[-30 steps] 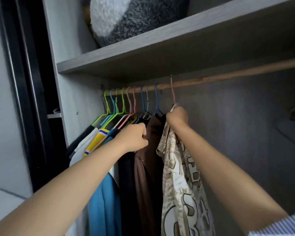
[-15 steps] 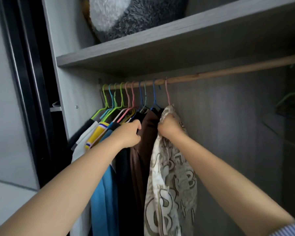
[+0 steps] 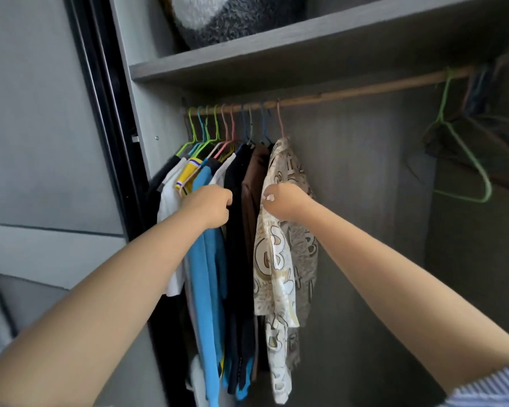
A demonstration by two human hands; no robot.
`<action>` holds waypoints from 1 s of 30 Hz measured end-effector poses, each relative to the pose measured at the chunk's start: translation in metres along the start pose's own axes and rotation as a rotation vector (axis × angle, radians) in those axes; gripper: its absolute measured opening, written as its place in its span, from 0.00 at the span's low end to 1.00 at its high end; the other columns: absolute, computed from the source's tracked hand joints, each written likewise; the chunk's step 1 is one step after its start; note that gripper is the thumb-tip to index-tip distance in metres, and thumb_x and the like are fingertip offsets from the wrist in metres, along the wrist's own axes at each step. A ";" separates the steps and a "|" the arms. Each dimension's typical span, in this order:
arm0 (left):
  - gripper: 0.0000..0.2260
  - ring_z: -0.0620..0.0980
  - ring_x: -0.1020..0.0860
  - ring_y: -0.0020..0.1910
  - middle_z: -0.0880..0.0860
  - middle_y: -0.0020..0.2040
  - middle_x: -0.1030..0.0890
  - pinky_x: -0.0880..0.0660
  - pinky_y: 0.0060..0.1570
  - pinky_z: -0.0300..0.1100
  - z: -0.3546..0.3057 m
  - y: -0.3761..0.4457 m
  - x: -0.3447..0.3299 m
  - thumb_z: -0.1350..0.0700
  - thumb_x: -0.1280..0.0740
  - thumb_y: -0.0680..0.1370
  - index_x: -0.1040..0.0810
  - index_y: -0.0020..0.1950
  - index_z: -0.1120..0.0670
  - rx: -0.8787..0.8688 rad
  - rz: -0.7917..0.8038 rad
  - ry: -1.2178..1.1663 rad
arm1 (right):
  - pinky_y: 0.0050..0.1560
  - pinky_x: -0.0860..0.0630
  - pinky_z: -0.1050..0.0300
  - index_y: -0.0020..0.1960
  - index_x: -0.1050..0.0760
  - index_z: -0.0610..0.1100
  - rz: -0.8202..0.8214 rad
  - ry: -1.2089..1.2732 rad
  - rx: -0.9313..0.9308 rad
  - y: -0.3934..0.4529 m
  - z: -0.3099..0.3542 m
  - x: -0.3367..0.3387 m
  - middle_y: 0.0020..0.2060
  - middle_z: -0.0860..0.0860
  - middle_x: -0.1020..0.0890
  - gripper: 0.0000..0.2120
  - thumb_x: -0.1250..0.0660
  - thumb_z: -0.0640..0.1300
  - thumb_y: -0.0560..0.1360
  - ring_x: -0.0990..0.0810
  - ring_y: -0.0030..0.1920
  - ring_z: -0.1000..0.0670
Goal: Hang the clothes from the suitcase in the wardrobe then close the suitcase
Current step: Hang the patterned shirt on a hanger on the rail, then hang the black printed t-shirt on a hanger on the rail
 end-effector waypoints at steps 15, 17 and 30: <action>0.14 0.58 0.32 0.64 0.57 0.63 0.28 0.30 0.58 0.48 -0.070 -0.261 -0.016 0.58 0.42 0.78 0.27 0.63 0.55 0.207 0.092 0.071 | 0.51 0.33 0.51 0.46 0.27 0.39 0.015 -0.194 0.357 -0.240 0.026 -0.023 0.52 0.43 0.28 0.11 0.46 0.42 0.78 0.29 0.58 0.41; 0.14 0.58 0.31 0.63 0.58 0.63 0.28 0.31 0.58 0.47 -0.073 -0.293 -0.028 0.58 0.42 0.78 0.26 0.63 0.55 0.216 0.147 0.063 | 0.50 0.33 0.51 0.48 0.26 0.39 0.036 -0.168 0.401 -0.261 0.033 -0.035 0.50 0.44 0.29 0.11 0.46 0.43 0.78 0.29 0.58 0.41; 0.14 0.57 0.29 0.62 0.58 0.61 0.27 0.29 0.59 0.50 0.019 -0.598 -0.165 0.56 0.43 0.79 0.28 0.62 0.56 0.464 0.647 -0.100 | 0.58 0.28 0.46 0.53 0.22 0.39 0.567 -0.054 0.455 -0.442 0.117 -0.249 0.55 0.38 0.24 0.13 0.43 0.42 0.76 0.26 0.58 0.39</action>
Point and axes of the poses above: each hand's wrist, its own y-axis towards the middle knuckle, its own x-axis out of the back of the hand, z = x × y, the point moved 7 cm from there along y, towards the middle knuckle
